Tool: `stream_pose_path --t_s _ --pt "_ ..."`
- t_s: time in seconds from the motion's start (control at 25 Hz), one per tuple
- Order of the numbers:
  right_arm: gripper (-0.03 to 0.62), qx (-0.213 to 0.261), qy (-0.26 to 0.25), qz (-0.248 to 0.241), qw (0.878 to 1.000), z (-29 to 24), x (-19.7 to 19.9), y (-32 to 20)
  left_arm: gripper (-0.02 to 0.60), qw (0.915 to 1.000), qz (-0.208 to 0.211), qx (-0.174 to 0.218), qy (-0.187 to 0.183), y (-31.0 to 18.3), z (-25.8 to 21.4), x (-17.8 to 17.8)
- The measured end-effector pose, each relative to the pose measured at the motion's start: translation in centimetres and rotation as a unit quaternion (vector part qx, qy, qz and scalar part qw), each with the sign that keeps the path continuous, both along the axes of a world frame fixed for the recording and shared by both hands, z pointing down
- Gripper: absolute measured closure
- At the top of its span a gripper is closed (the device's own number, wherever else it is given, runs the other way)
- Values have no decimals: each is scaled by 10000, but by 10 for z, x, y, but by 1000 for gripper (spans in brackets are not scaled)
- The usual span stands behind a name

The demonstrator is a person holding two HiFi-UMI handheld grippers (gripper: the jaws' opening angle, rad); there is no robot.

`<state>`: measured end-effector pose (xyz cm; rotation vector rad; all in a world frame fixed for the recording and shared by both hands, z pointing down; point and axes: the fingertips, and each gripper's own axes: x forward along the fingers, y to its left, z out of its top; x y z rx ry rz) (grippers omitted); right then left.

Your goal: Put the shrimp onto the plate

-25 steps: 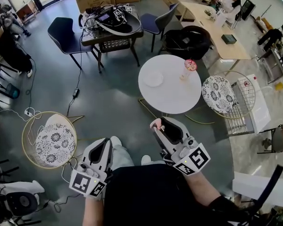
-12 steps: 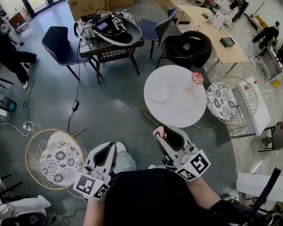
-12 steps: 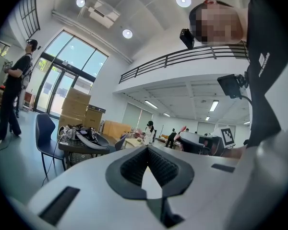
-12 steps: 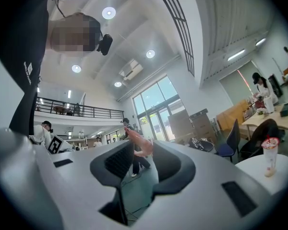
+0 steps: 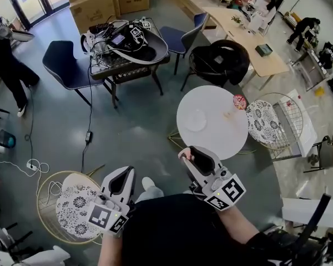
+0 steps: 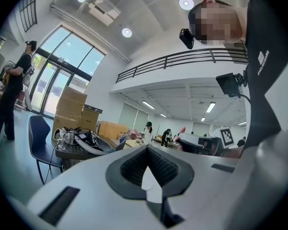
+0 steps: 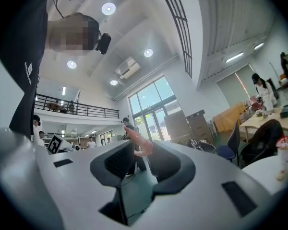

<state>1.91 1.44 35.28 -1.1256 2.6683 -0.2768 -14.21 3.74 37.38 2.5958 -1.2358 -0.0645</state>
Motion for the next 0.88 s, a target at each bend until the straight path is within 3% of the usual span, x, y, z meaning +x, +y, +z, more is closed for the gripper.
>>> stream_pose_path --t_s 0.32,0.88 --pt "462 36 63 381 9992 -6 -37 -38 575 9993 371 -24 37 -45 2 -37" --pt "462 -42 196 590 9981 -4 -60 -74 575 9980 600 -156 98 -80 7 -56"
